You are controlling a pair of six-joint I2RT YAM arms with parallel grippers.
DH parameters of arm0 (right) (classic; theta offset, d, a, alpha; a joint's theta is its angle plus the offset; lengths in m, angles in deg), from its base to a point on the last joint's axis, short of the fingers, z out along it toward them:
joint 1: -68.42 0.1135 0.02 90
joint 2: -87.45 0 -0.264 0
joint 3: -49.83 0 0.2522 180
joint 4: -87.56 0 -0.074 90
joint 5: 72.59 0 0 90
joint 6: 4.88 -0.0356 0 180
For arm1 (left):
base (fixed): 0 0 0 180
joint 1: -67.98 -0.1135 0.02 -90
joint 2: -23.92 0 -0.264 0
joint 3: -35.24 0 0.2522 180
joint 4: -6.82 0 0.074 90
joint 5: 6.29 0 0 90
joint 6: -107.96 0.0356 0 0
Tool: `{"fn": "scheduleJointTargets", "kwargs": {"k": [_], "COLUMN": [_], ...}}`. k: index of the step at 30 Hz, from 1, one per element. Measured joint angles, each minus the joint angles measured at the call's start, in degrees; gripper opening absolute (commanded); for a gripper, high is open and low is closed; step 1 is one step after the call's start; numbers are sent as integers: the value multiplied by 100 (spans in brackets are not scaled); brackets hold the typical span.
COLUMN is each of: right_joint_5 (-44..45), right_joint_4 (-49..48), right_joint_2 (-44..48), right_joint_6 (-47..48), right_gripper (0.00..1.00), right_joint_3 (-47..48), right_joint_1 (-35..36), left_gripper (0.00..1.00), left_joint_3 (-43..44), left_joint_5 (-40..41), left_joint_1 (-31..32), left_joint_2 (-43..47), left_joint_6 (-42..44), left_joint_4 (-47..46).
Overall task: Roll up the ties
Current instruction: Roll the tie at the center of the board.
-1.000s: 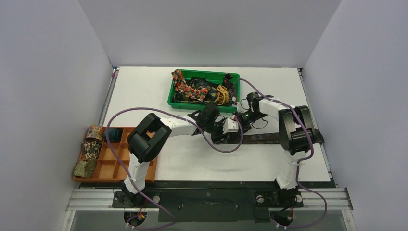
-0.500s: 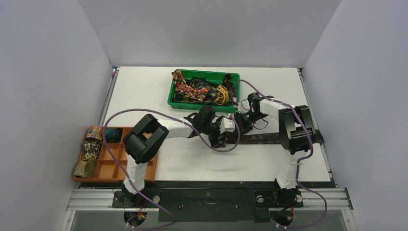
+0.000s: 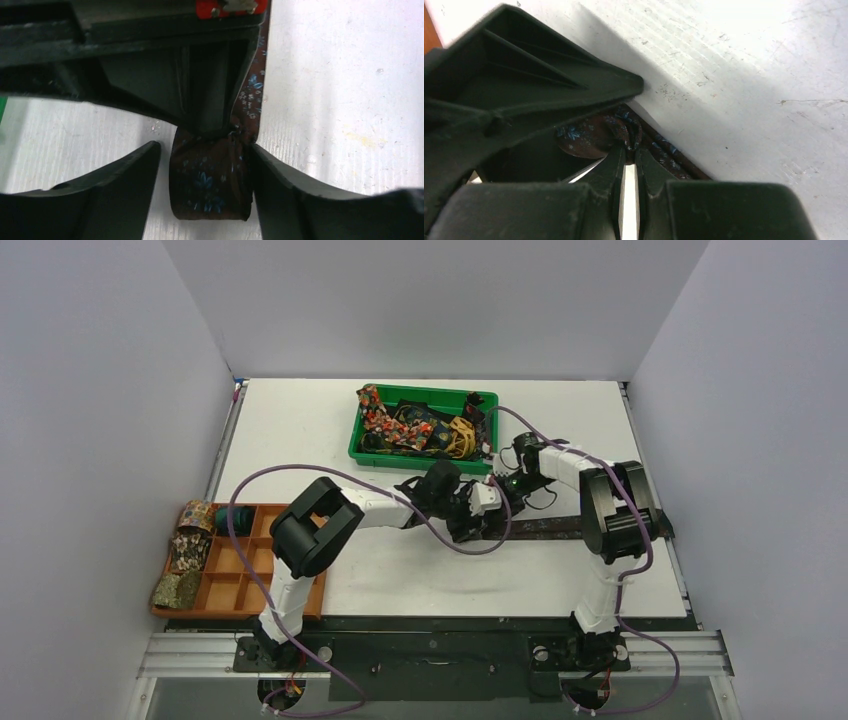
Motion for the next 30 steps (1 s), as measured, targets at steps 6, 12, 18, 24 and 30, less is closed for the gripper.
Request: {"fn": "scheduleJointTargets", "kwargs": {"k": [6,12,18,24,30], "right_joint_5": [94,199,354,376,350], "right_joint_4": [72,22,33,116,92], "right_joint_2": [212,400,153,101,107], "right_joint_6": [44,-68,-363,-365,-280], "right_gripper": [0,0,0,0,0], "right_joint_3": [-44,-323,-264,-199,-219], "right_joint_1": [39,42,0,2,4], "left_gripper": [32,48,72,97,97], "left_joint_3": [-15,-361,-417,-955,-1360], "left_joint_5": [-37,-94,-96,-149,267], "left_joint_1": [50,111,52,-267,-544], "left_joint_2": [-35,155,219,636,1322], "left_joint_6": [122,422,490,223,-431], "left_joint_4": [-79,-291,-289,-256,-382]}}
